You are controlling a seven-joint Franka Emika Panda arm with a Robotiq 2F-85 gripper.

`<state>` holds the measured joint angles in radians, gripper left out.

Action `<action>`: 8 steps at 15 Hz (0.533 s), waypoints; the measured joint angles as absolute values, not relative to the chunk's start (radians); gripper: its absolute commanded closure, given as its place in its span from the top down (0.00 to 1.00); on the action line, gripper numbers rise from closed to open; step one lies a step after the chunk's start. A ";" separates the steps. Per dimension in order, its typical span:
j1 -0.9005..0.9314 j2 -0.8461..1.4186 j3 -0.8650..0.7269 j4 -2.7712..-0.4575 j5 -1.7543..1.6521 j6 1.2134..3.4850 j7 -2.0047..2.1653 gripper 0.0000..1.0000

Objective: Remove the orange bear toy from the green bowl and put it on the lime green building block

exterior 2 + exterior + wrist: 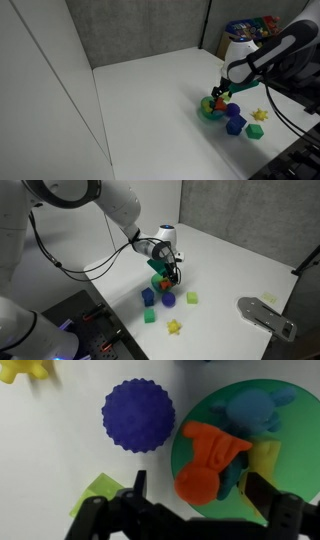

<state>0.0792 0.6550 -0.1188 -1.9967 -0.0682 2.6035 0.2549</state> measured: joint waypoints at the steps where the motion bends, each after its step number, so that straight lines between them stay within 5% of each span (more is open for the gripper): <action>1: 0.090 0.663 -0.124 -1.997 -0.068 2.611 0.256 0.73; 3: 0.112 0.675 -0.136 -1.997 -0.068 2.618 0.258 0.68; 8: 0.147 0.685 -0.165 -1.997 -0.071 2.622 0.270 0.27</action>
